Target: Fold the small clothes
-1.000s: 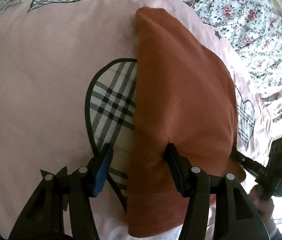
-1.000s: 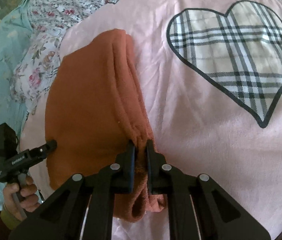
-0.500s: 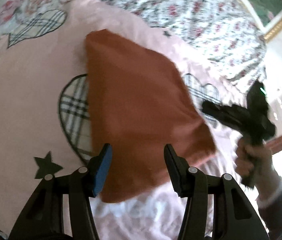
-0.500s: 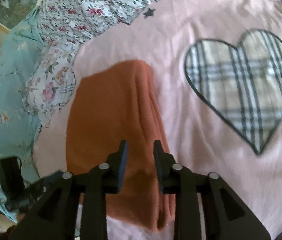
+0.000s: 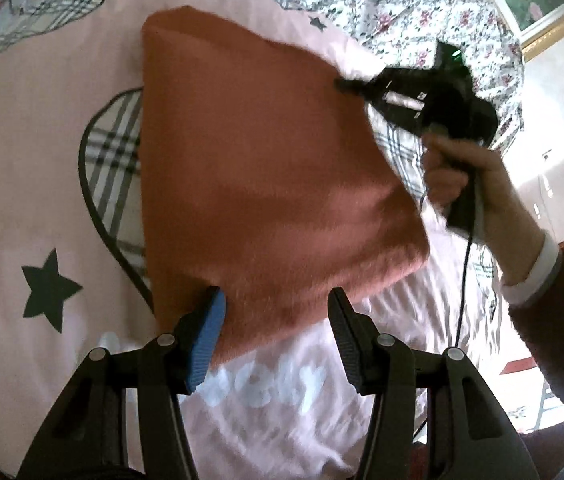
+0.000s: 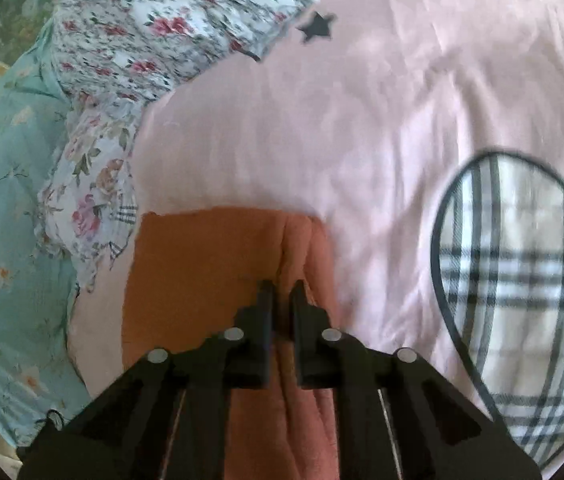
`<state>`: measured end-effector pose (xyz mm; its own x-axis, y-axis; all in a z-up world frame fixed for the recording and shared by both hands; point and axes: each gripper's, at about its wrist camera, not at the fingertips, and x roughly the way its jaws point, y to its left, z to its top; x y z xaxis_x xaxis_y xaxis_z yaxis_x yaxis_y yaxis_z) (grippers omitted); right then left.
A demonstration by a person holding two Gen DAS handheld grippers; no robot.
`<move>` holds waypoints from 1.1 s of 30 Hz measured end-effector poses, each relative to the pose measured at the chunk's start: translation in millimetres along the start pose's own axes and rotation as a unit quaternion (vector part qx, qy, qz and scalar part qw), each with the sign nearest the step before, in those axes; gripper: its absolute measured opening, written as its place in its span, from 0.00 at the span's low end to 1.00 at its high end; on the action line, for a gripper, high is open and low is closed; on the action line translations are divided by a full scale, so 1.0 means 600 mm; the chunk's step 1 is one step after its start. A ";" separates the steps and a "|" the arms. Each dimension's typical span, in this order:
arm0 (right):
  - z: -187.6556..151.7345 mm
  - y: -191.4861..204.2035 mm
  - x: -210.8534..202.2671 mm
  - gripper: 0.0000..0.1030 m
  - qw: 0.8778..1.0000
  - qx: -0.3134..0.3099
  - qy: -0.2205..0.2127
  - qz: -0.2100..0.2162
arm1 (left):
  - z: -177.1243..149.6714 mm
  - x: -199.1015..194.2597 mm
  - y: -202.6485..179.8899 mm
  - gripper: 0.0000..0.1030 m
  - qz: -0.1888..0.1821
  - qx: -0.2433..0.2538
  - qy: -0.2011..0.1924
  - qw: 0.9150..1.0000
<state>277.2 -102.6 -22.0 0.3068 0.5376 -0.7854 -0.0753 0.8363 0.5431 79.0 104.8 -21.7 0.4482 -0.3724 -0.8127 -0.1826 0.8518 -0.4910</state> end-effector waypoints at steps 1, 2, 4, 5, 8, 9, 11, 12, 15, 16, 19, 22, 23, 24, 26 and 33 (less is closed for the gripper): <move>0.000 0.005 -0.005 0.09 1.000 -0.006 -0.007 -0.005 | -0.003 0.006 0.002 0.51 0.004 0.000 0.006 1.000; -0.003 0.005 0.000 0.09 1.000 -0.013 -0.006 -0.023 | -0.005 0.011 0.003 0.51 0.006 0.000 0.010 1.000; -0.011 -0.008 0.024 0.09 0.998 -0.012 0.016 -0.055 | -0.014 0.024 0.011 0.51 0.013 0.001 0.020 1.000; -0.017 -0.017 0.037 0.09 0.998 -0.006 0.026 -0.060 | -0.016 0.030 0.012 0.51 0.016 0.002 0.022 1.000; -0.016 -0.022 0.024 0.16 0.998 0.014 0.020 -0.060 | -0.015 0.029 0.007 0.52 0.022 0.006 0.022 1.000; -0.018 -0.015 0.008 0.22 0.998 0.014 0.012 -0.061 | -0.015 0.027 0.006 0.52 0.021 0.006 0.021 1.000; -0.027 0.000 -0.029 0.22 0.998 0.003 -0.007 -0.056 | -0.019 0.017 0.007 0.52 0.018 0.001 0.016 1.000; -0.036 0.008 -0.047 0.22 0.999 -0.003 -0.017 -0.047 | -0.021 0.013 0.006 0.52 0.015 0.001 0.013 1.000; -0.091 0.046 -0.106 0.22 0.999 -0.038 -0.024 0.002 | -0.019 0.008 0.002 0.52 0.008 -0.001 0.008 1.000; -0.118 0.060 -0.120 0.22 0.998 -0.058 -0.019 0.009 | -0.020 0.008 0.004 0.52 0.007 -0.002 0.008 1.000; -0.196 0.074 -0.139 0.22 0.996 -0.085 0.007 0.016 | -0.021 0.009 0.010 0.52 0.000 -0.005 0.009 1.000; -0.257 0.050 -0.126 0.22 0.995 -0.084 0.038 -0.036 | -0.021 0.011 0.011 0.53 0.003 0.001 0.013 1.000; -0.274 0.033 -0.113 0.22 0.993 -0.081 0.050 -0.072 | -0.022 0.012 0.011 0.53 0.005 0.004 0.015 1.000; -0.285 0.019 -0.101 0.15 0.990 -0.082 0.061 -0.102 | -0.021 0.014 0.014 0.53 0.006 0.007 0.017 1.000; -0.299 0.002 -0.091 0.02 0.988 -0.087 0.052 -0.117 | -0.022 0.018 0.012 0.53 0.011 0.010 0.020 1.000; -0.299 0.009 -0.087 0.02 0.988 -0.083 0.041 -0.124 | -0.036 0.026 -0.004 0.53 0.042 0.070 0.026 0.996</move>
<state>90.5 -107.2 -31.3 0.2589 0.3144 -0.9133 -0.1644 0.9461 0.2790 67.5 88.9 -40.3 0.3901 -0.3122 -0.8662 -0.0918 0.9229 -0.3740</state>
